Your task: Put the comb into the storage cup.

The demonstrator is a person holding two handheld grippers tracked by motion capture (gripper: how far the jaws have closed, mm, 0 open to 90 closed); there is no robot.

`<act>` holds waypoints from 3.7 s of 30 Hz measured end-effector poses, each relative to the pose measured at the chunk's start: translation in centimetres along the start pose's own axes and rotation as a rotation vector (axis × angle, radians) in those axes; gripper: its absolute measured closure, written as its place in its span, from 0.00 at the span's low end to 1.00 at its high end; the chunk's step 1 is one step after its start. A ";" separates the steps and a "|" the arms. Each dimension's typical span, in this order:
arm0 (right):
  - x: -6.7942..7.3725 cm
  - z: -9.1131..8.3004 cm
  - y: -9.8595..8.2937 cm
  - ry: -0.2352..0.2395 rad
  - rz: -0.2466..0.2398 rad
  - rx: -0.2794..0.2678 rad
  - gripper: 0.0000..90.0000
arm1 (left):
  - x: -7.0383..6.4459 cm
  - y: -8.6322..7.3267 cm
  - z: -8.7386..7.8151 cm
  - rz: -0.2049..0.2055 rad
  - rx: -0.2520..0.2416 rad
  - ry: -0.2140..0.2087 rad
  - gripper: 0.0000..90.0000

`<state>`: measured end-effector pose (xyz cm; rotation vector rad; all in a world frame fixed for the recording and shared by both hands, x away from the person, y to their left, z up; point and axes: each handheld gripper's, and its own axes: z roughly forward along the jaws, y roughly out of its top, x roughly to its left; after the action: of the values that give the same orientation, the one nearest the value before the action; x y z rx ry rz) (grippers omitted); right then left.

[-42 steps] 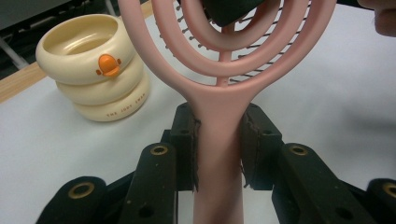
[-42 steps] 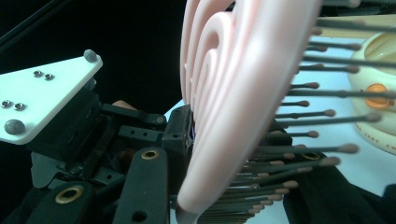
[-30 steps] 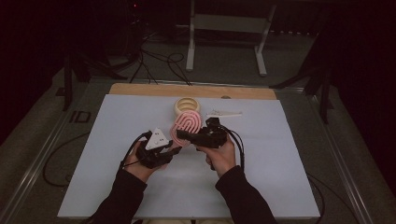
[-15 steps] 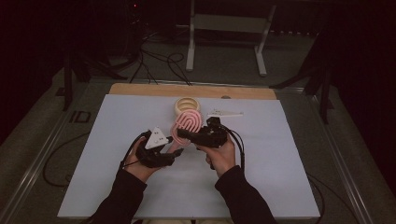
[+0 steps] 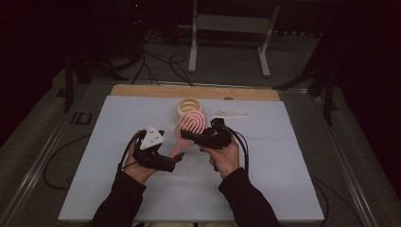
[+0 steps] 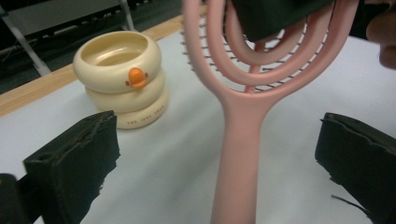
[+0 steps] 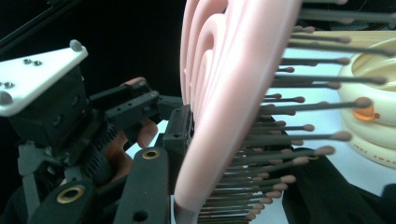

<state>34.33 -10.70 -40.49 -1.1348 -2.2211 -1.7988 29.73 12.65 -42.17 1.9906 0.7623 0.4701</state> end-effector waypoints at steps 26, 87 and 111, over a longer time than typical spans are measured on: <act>-0.4 -1.2 0.8 -0.035 -0.011 -0.022 0.71 | 2.7 -6.2 -4.8 -0.043 -0.130 0.178 0.00; -1.4 -1.7 3.6 -0.096 -0.014 -0.046 0.71 | 2.6 -11.8 -5.6 -0.131 -0.156 0.242 0.00; -2.1 -1.9 5.0 -0.122 -0.012 -0.054 0.71 | 2.4 -11.8 -5.4 -0.130 -0.158 0.240 0.00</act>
<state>38.05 -13.15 -36.81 -1.2768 -2.2618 -1.8521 24.48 22.17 -49.62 1.7448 0.9657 0.6783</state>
